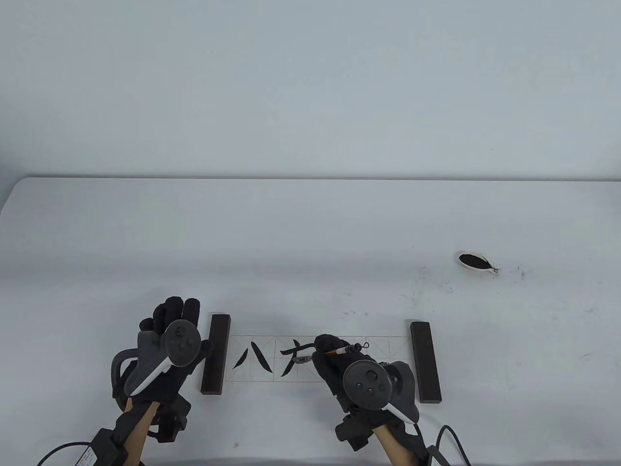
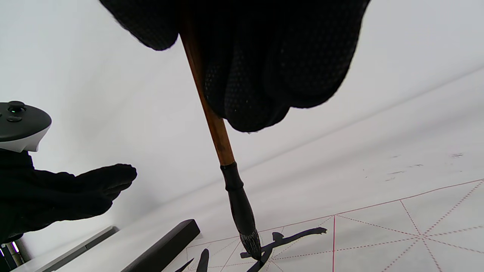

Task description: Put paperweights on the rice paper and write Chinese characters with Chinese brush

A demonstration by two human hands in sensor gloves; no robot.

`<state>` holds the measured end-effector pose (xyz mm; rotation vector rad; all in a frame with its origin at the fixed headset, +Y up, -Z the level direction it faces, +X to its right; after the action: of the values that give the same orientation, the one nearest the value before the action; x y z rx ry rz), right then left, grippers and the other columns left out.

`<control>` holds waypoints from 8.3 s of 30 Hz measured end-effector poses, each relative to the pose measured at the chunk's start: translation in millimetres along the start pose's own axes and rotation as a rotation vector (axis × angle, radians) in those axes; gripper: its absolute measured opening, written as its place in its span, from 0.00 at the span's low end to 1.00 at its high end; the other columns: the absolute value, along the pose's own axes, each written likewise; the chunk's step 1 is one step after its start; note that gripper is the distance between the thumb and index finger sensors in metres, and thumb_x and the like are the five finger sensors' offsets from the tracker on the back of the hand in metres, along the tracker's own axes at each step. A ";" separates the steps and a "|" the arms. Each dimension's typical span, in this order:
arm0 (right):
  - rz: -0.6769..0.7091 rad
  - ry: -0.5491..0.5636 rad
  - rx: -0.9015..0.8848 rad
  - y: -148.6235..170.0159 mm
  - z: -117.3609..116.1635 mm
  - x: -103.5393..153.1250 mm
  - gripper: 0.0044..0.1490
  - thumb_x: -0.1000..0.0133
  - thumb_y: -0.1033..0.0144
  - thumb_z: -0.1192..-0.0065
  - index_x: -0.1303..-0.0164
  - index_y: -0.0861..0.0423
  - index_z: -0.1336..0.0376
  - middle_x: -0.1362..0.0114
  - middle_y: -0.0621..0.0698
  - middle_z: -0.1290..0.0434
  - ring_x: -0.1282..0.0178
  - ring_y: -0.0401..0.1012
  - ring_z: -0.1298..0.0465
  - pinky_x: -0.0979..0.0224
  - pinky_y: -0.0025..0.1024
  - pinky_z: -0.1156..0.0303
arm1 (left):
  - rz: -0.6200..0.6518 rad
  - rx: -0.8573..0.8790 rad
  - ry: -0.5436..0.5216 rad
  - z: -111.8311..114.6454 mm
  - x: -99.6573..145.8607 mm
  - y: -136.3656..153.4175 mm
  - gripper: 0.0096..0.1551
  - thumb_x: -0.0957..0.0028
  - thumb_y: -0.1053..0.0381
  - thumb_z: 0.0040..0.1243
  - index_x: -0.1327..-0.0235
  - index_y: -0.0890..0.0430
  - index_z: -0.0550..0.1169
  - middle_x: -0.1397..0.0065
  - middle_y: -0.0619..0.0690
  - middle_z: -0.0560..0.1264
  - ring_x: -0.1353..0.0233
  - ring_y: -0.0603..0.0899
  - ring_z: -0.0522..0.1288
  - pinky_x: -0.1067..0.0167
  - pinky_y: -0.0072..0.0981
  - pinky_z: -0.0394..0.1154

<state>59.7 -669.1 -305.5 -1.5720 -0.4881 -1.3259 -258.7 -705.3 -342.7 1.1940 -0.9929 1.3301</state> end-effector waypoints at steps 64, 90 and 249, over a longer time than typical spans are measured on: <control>0.018 0.074 -0.015 59.2 49.5 12.1 0.28 0.35 0.54 0.47 0.34 0.61 0.35 0.41 0.58 0.21 0.50 0.46 0.18 0.49 0.36 0.20 | -0.005 -0.001 -0.013 -0.9 0.1 1.4 0.52 0.42 0.35 0.45 0.11 0.44 0.38 0.07 0.55 0.37 0.08 0.66 0.40 0.15 0.58 0.37; -0.065 0.015 0.013 69.5 39.1 11.8 0.28 0.35 0.55 0.47 0.32 0.61 0.36 0.39 0.59 0.22 0.48 0.47 0.18 0.47 0.37 0.21 | 0.000 -0.007 -0.002 0.6 -0.3 -0.7 0.51 0.42 0.35 0.45 0.11 0.44 0.38 0.07 0.55 0.38 0.08 0.66 0.40 0.15 0.58 0.37; 0.069 -0.064 0.030 21.2 29.4 29.4 0.28 0.34 0.54 0.49 0.35 0.61 0.35 0.41 0.58 0.21 0.50 0.46 0.18 0.48 0.36 0.21 | -0.015 -0.007 0.035 3.2 -1.3 0.7 0.51 0.42 0.35 0.45 0.11 0.45 0.40 0.07 0.55 0.39 0.08 0.67 0.43 0.16 0.58 0.39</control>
<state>101.1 -661.3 -285.4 -1.5964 -0.4863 -1.2143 -259.1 -708.7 -343.4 1.1669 -0.9618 1.3301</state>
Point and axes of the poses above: the tracker on the back of each hand, its own y axis roughly to the little-finger side, its own x axis roughly from the fingertips to the wrist, z = x × y, the point moved 5 cm from there along -x, roughly from the wrist to the fingertips
